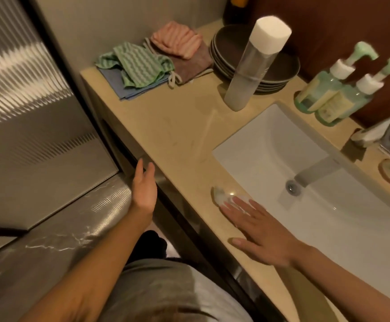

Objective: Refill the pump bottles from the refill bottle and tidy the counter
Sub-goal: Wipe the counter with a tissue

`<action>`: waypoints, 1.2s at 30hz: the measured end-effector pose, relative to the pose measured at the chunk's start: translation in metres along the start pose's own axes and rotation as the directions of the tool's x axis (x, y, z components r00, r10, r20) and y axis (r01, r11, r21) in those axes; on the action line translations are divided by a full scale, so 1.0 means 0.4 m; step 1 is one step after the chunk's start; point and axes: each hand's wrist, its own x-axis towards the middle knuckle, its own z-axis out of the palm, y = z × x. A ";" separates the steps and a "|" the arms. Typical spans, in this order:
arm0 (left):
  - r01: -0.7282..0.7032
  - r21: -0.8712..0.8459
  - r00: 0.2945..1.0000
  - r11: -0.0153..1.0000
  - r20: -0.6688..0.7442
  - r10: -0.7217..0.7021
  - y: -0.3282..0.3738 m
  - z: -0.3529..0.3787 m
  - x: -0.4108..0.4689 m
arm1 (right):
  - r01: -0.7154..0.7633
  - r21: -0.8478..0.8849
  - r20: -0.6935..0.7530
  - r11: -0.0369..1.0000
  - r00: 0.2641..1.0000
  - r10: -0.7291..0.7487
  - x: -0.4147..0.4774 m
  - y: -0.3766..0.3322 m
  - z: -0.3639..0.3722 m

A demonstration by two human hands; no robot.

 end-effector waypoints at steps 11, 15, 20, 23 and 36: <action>-0.001 0.044 1.000 0.999 0.004 0.000 0.062 -0.062 0.126 | 0.004 0.010 -0.153 1.000 0.988 -0.003 0.390 -0.164 -0.067; -0.004 0.048 0.999 0.999 0.040 0.002 0.071 -0.075 0.157 | 0.048 0.007 -0.068 0.999 0.997 -0.047 0.256 -0.144 -0.034; -0.019 0.063 0.996 0.998 0.085 0.013 0.082 -0.086 0.173 | 0.123 -0.173 0.056 0.977 0.992 -0.115 0.016 -0.088 0.023; -0.016 0.056 0.997 0.998 0.079 0.011 0.086 -0.093 0.173 | 0.230 -0.294 0.163 0.928 0.968 -0.189 -0.051 -0.044 0.004; -0.014 0.098 1.000 0.995 -0.015 0.016 0.018 -0.110 0.084 | 0.219 -0.057 -0.007 0.974 0.976 -0.220 0.374 0.037 -0.153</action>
